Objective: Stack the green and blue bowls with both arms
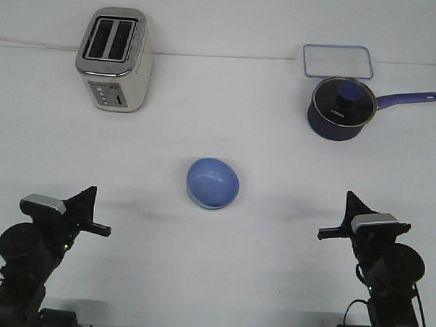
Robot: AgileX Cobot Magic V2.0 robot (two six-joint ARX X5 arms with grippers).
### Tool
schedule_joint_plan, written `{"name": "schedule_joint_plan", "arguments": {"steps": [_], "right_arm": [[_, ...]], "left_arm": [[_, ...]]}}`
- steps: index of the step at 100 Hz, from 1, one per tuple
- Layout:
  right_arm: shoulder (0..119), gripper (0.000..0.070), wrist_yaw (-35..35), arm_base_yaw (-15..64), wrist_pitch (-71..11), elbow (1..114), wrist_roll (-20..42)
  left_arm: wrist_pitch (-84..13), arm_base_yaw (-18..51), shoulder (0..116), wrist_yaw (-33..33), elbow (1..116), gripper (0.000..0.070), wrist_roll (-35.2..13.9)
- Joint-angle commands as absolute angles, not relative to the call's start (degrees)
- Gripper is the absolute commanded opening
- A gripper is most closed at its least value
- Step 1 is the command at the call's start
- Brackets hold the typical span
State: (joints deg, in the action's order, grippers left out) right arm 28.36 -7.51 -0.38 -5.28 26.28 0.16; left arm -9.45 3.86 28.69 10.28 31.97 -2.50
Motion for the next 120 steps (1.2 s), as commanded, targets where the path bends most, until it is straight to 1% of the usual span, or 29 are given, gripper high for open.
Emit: {"name": "schedule_joint_plan", "arguments": {"steps": [1,80,90,120], "right_arm": [[28.5,0.0,-7.5,-0.3,-4.7,26.4,0.1],[28.5,0.0,-7.5,-0.3,-4.7,26.4,0.1],[28.5,0.0,-7.5,-0.3,-4.7,26.4,0.1],[28.5,0.0,-7.5,-0.3,-4.7,26.4,0.1]], "left_arm": [[-8.9,3.8,28.7,10.1,32.7,0.001,-2.6],[-8.9,3.8,28.7,10.1,32.7,0.001,-2.6],[-8.8,3.8,28.7,10.1,32.7,0.001,-0.4],[-7.9,3.7,26.0,10.0,32.6,0.001,-0.3]]}}
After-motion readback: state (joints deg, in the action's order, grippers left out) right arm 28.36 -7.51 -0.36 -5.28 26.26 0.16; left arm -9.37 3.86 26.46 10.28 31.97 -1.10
